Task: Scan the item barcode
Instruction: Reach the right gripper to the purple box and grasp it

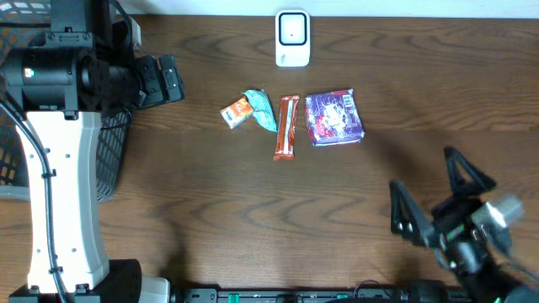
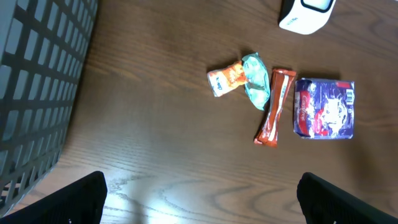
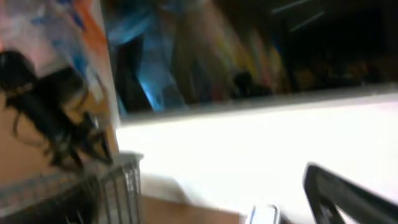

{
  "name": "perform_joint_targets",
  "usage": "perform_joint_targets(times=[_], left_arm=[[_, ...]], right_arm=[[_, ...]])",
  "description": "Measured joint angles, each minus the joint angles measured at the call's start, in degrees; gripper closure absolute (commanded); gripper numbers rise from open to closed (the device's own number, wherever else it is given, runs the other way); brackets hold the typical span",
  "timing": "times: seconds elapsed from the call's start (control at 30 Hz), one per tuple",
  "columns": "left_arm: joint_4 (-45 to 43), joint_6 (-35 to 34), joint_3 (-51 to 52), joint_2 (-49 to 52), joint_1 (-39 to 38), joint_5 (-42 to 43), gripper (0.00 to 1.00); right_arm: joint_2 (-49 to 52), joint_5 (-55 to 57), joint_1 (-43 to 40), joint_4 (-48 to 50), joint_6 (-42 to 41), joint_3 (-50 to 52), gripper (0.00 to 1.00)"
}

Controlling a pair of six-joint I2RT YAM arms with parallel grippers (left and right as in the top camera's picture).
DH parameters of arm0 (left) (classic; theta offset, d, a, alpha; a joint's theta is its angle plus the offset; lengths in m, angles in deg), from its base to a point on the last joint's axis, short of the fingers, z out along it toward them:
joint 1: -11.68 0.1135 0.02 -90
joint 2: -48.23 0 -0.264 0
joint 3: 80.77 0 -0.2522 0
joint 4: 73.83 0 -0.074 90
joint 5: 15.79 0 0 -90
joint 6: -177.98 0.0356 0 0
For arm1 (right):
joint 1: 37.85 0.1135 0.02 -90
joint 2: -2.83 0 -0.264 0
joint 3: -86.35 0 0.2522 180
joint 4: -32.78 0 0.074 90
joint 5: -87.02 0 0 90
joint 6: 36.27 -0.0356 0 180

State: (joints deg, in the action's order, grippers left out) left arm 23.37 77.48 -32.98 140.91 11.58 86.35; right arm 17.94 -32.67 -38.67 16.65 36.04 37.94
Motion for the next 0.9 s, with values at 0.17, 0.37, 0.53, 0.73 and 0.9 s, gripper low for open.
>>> perform_joint_targets(times=[0.17,0.37,0.53,0.73,0.9], left_arm=[[0.0,-0.02,0.0,0.0,-0.02,0.02,0.02],[-0.02,0.0,0.04,0.0,-0.02,0.0,0.02],[-0.02,0.0,0.04,0.0,-0.02,0.0,0.02],[-0.04,0.0,0.04,0.0,-0.02,-0.02,0.02],[-0.02,0.0,0.04,0.0,-0.02,0.0,0.02]], right_arm=[[22.56,1.38,0.02,-34.6,16.09,-24.24,0.01],[50.93,6.16,0.02,-57.79,24.13,-47.43,0.01],[68.37,5.7,0.02,-60.5,25.03,-56.76,0.01],[81.09,4.87,0.02,-54.64,24.9,-57.27,0.04],[90.09,4.55,0.02,-53.53,25.81,-57.35,0.19]])
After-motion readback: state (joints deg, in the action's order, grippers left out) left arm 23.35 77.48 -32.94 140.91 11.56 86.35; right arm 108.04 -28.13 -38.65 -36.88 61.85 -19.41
